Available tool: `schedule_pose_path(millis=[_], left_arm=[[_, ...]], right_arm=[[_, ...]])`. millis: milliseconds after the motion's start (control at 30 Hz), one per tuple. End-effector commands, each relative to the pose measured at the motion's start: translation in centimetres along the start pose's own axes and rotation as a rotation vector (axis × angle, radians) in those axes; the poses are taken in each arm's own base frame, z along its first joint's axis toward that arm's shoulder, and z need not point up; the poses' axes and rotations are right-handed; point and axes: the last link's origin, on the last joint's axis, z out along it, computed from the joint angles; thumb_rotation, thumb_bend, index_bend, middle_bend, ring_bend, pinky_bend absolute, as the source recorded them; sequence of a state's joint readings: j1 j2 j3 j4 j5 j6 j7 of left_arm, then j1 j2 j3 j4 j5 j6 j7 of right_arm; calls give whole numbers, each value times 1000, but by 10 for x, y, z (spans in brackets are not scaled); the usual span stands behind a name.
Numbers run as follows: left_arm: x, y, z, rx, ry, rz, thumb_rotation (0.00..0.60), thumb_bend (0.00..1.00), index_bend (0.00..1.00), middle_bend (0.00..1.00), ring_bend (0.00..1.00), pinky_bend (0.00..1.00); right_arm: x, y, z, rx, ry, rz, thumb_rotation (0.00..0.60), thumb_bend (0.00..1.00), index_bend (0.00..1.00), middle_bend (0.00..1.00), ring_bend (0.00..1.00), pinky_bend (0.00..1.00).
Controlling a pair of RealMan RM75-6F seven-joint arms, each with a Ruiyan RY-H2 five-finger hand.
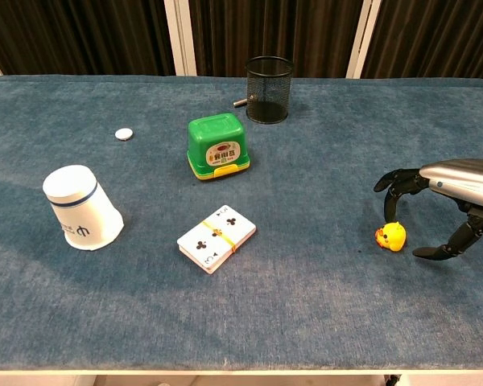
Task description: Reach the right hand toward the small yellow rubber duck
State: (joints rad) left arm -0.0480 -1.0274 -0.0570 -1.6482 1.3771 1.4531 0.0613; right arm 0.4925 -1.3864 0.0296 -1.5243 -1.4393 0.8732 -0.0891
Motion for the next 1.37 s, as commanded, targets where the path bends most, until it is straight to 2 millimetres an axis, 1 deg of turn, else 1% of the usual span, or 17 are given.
schedule_pose_path(millis=[33, 167, 233, 367, 467, 533, 667, 767, 867, 1033, 1167, 1233, 1367], left_arm=[[0, 0, 0, 1, 0, 0, 600, 300, 168, 15, 56, 174], [0, -1, 0, 6, -1, -1, 600, 300, 168, 15, 56, 174], [0, -1, 0, 8, -2, 0, 600, 300, 168, 15, 56, 174], [0, -1, 0, 9, -6, 1, 600, 300, 168, 15, 56, 174], [0, -1, 0, 9, -10, 2, 600, 300, 168, 15, 56, 174], [0, -1, 0, 9, -11, 3, 600, 300, 168, 15, 56, 174], [0, -1, -1, 10, -13, 4, 600, 300, 168, 15, 56, 174], [0, -1, -1, 11, -14, 3, 600, 300, 169, 15, 56, 174], [-1, -1, -1, 11, -17, 4, 600, 300, 168, 15, 56, 174], [-1, 0, -2, 11, -19, 4, 600, 300, 168, 15, 56, 175], [-1, 0, -2, 13, -20, 6, 600, 300, 168, 15, 56, 183], [-1, 0, -2, 15, -21, 6, 600, 300, 168, 15, 56, 183], [-1, 0, -2, 15, -19, 6, 600, 300, 168, 15, 56, 183]], right_arm=[[-1, -1, 3, 4, -8, -4, 600, 366, 471, 211, 244, 248], [-1, -3, 7, 13, -13, -7, 600, 368, 521, 211, 248, 249], [0, -4, 9, 18, -10, -10, 600, 385, 547, 211, 253, 250], [3, -5, 10, 27, 12, -8, 600, 466, 620, 215, 265, 262], [8, -5, 9, 36, 37, -2, 600, 525, 640, 220, 271, 274], [12, -5, 7, 41, 61, 8, 600, 536, 643, 221, 272, 277], [30, -4, -1, 62, 163, 43, 600, 536, 643, 221, 276, 281], [46, -1, -11, 79, 264, 75, 600, 535, 641, 221, 280, 283], [61, 5, -22, 72, 374, 69, 600, 535, 636, 221, 280, 285], [85, 15, -38, 62, 493, 98, 600, 535, 636, 221, 280, 284], [104, 23, -43, 40, 551, 91, 600, 535, 636, 220, 280, 284], [115, 27, -42, 34, 571, 88, 600, 535, 636, 221, 280, 284], [130, 33, -40, 15, 590, 78, 600, 535, 637, 220, 280, 284]])
